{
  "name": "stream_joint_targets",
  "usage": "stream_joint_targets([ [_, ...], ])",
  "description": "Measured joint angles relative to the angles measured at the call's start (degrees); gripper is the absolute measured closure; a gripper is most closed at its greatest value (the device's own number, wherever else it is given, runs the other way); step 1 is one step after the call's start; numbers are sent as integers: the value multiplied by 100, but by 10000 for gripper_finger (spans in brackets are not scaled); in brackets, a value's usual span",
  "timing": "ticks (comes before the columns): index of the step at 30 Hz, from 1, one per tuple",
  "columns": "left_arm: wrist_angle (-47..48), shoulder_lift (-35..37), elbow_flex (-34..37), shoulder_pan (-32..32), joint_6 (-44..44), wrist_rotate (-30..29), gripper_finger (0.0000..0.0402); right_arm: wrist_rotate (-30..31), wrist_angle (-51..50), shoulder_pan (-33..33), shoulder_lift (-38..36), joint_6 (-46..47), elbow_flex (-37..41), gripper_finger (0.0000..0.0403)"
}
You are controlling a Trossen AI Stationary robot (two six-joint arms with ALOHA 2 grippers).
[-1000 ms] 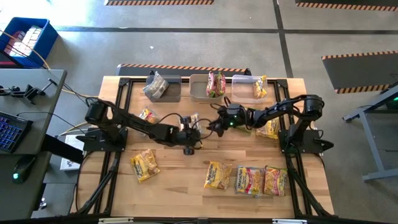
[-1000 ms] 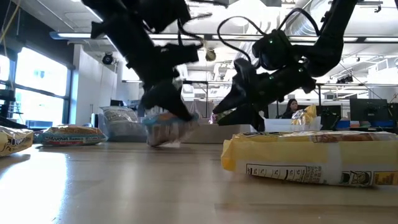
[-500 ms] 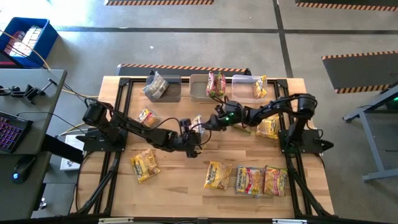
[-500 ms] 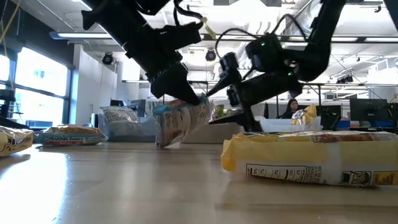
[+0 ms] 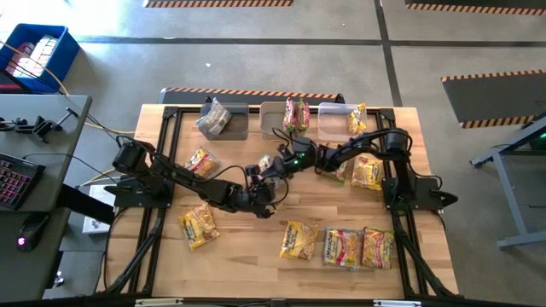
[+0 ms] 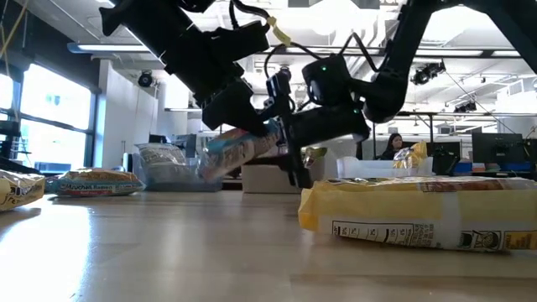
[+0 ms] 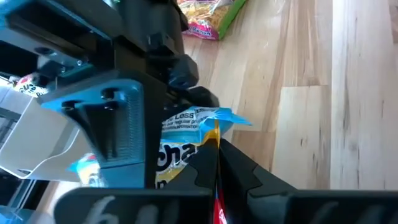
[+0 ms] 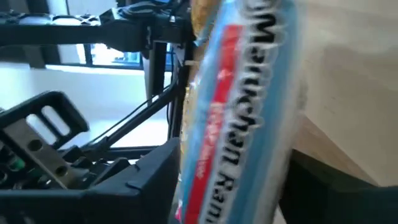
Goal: Sort Maruchan noodles
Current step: Put the top right blue noodle pack into the black bin
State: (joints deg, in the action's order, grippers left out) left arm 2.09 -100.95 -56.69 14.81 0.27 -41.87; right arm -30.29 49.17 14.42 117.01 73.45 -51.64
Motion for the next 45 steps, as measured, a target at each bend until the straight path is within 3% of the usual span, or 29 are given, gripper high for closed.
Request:
stream_joint_targets([
  [12,159,756,217,-61,77,-65,385,-21,0,-32,-4,-1444,-433,334],
  [21,-329,2585,1688,-101,-292,90,379,-219,-168,189,-4,-2103,-1111,354],
  [24,-366,3099,1879,-101,-367,52,380,266,-448,257,-11,-1973,-1332,355],
  [29,-195,3615,2054,-102,-66,-114,366,1834,-1143,292,17,-1391,-1482,355],
  [35,-243,3268,2025,-103,548,-346,314,2572,-746,289,77,-709,-1482,355],
  [41,-301,2718,1958,-103,1102,-1555,247,2831,-418,240,83,-269,-1509,355],
  [45,-929,2346,1906,-103,1656,-2165,209,2823,-388,199,83,-230,-1602,355],
])
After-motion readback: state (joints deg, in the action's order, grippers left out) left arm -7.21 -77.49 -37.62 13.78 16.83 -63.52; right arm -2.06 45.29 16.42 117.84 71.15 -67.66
